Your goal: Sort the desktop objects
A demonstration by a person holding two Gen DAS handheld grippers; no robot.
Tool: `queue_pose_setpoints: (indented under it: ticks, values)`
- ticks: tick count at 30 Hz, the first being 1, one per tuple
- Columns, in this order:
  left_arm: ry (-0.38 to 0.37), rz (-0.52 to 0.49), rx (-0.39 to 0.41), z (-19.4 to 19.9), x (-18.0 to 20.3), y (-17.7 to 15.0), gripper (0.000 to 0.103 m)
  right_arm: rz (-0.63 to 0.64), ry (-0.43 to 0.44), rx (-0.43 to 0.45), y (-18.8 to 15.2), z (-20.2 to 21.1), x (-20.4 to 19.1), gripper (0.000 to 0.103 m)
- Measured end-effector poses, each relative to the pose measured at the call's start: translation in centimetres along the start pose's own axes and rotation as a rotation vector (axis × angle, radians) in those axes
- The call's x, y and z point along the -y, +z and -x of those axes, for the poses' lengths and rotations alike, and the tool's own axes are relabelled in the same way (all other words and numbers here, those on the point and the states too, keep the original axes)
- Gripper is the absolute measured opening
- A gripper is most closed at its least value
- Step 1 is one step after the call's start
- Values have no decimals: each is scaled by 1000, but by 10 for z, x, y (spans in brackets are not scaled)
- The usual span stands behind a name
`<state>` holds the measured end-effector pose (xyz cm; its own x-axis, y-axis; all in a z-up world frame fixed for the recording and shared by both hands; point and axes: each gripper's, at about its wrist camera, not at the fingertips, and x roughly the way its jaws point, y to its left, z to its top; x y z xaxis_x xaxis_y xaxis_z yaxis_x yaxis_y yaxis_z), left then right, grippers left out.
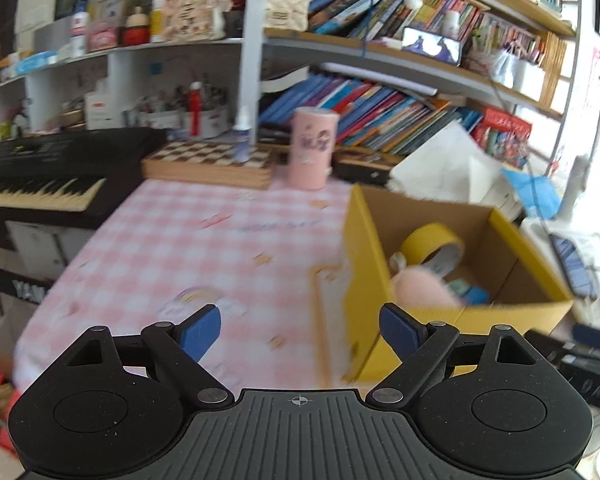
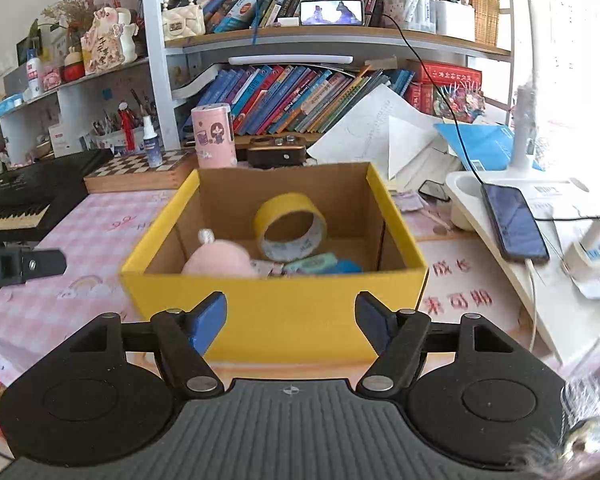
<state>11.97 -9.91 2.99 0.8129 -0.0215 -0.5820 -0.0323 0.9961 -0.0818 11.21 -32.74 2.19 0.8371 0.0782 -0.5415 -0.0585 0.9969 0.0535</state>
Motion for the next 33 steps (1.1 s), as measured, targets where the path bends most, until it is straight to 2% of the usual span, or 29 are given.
queue_pose_setpoints:
  ticks: [4,8,12,21,33]
  values:
    - [42,-35,-21,18,-10,-26,89,11,-9,5,-15,19,-19,78]
    - [28,-47,-51,32,-19,-44,90,22,-19,-7,-28,35,-37,83]
    - [22,-58,-50,48,-27,-53,98,28,-30,-14,-42,51,-52,90]
    - [19,-83,-91,70,-42,-78,99,15,-56,-42,-70,77,-75,101]
    - [25,-90,-99,88,-57,-93,99,12,-59,-70,-87,91,-95,103]
